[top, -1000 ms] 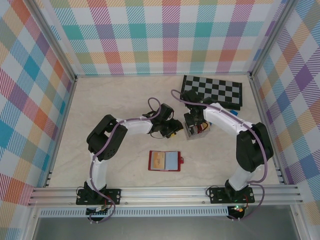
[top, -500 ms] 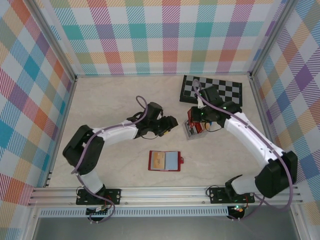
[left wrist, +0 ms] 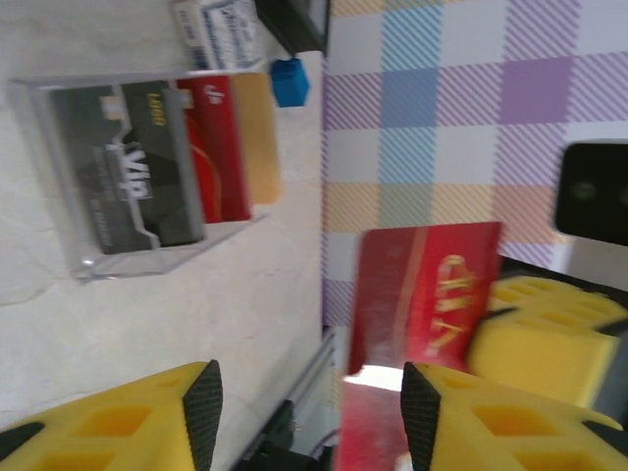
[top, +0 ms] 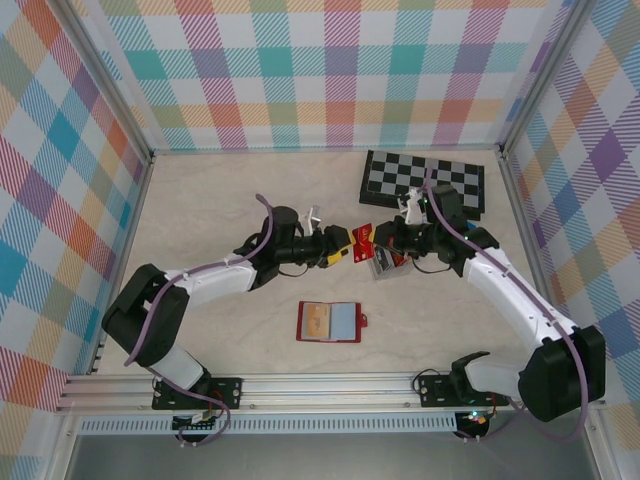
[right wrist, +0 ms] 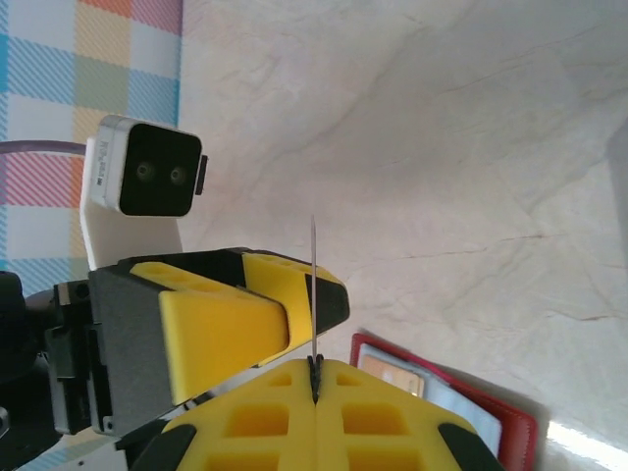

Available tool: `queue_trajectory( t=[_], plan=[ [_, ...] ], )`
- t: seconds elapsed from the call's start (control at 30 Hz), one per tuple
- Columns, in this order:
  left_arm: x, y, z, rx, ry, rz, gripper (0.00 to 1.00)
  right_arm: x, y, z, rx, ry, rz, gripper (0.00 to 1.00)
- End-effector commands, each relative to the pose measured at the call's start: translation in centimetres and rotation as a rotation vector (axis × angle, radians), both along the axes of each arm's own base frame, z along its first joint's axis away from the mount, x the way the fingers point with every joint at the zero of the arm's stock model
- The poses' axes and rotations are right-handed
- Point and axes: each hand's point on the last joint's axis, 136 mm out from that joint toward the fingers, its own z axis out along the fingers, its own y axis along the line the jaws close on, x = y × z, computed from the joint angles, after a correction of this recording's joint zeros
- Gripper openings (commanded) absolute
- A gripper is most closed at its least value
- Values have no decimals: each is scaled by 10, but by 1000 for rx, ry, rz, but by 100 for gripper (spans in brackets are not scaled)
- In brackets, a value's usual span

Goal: Put the credit cards into the card holder
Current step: Insert the credit card into the card slot.

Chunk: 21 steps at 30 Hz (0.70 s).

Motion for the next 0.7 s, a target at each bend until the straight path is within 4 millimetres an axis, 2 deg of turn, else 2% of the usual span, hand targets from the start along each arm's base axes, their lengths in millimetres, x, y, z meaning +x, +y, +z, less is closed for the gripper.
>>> queue_trajectory(
  t=[0.0, 0.2, 0.4, 0.57, 0.67],
  plan=[
    [-7, -1, 35, -100, -86, -43, 43, -2, 10, 20, 121, -16, 35, 2],
    [-8, 1, 43, -127, -109, -42, 24, -2, 9, 9, 126, 20, 32, 3],
    [-13, 6, 39, -107, -108, -40, 1, -3, 7, -5, 107, 54, 28, 6],
    [-19, 12, 31, -81, -96, -33, 0, -8, 5, -16, 93, 78, 28, 14],
    [-26, 22, 9, 5, -59, -25, 0, -16, -4, -38, 23, 133, -5, 34]
  ],
)
